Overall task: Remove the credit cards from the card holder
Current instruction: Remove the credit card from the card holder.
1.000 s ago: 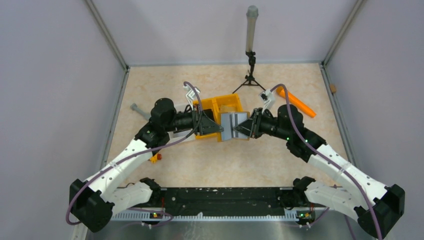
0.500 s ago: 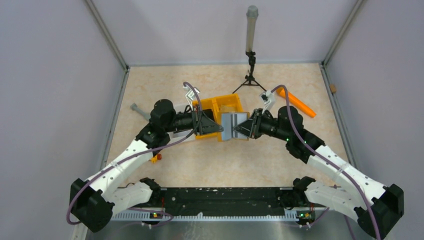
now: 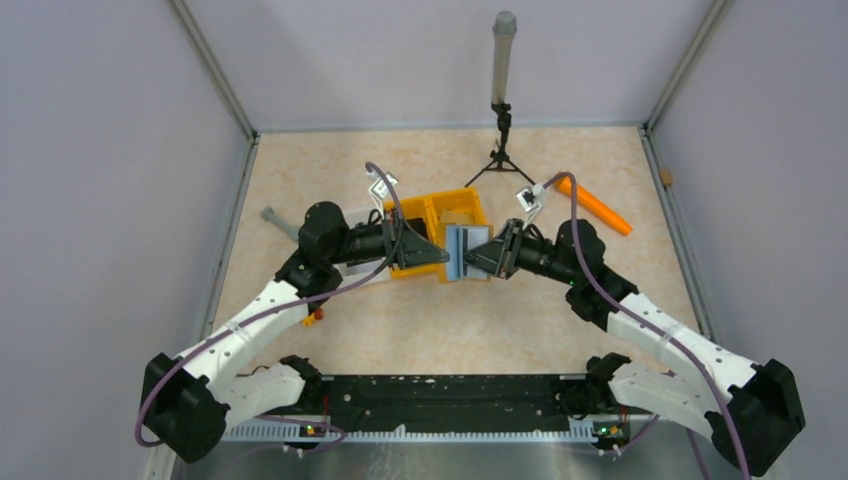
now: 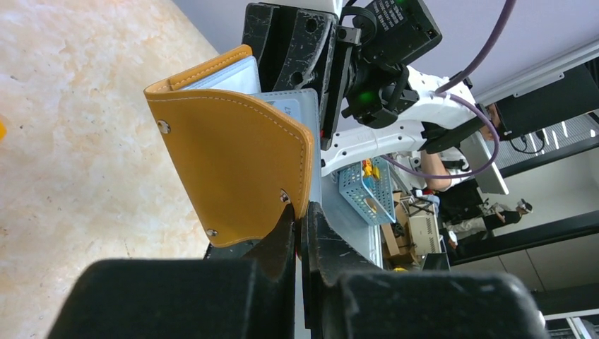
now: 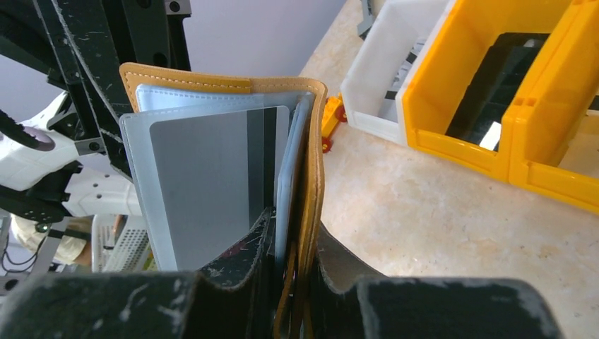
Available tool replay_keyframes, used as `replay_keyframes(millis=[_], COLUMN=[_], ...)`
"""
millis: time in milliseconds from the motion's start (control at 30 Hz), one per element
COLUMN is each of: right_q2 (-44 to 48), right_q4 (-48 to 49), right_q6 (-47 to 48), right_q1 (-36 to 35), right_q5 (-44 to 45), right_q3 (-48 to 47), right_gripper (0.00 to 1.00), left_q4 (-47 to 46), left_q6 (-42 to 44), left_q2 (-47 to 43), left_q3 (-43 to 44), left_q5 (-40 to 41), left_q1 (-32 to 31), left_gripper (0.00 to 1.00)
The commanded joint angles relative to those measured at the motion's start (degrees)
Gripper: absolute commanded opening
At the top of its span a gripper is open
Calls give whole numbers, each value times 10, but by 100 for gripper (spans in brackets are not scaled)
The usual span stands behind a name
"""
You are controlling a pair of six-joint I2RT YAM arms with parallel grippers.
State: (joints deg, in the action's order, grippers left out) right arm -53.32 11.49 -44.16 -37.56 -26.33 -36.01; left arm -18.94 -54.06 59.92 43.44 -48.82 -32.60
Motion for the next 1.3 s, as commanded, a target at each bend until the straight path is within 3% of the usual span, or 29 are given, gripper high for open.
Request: replay_keyframes(millis=[0, 233, 467, 667, 733, 867, 933, 1000, 1133, 1267], right_q2=[-13, -13, 3, 12, 13, 2, -2, -5, -24, -73], right_q4=[101, 82, 27, -9, -59, -132, -138, -142, -198, -314], right_q6=[-30, -19, 8, 18, 36, 65, 64, 64, 91, 140], right_q1=[3, 4, 14, 16, 16, 16, 16, 15, -11, -76], right_q5=[-51, -47, -37, -32, -8, 11, 9, 11, 52, 195], right_q3=[2, -9, -18, -32, -50, -83, -90, -96, -131, -211], right_gripper=[7, 6, 5, 2, 0, 0, 0, 0, 0, 0], left_q4=[-28, 53, 310, 328, 334, 213, 114, 63, 50, 37], left_q6=[11, 67, 200, 203, 204, 150, 108, 82, 78, 82], left_q2=[0, -22, -62, -52, -53, -55, -47, -34, -3, -1], left_q3=[3, 22, 83, 78, 78, 34, 1, -15, -11, -14], left_q5=[4, 25, 160, 167, 181, 117, 71, 57, 49, 64], left_q1=[-5, -5, 2, 3, 3, 3, 3, 2, 0, -1], left_gripper=[2, 3, 6, 7, 18, 70, 84, 90, 96, 99])
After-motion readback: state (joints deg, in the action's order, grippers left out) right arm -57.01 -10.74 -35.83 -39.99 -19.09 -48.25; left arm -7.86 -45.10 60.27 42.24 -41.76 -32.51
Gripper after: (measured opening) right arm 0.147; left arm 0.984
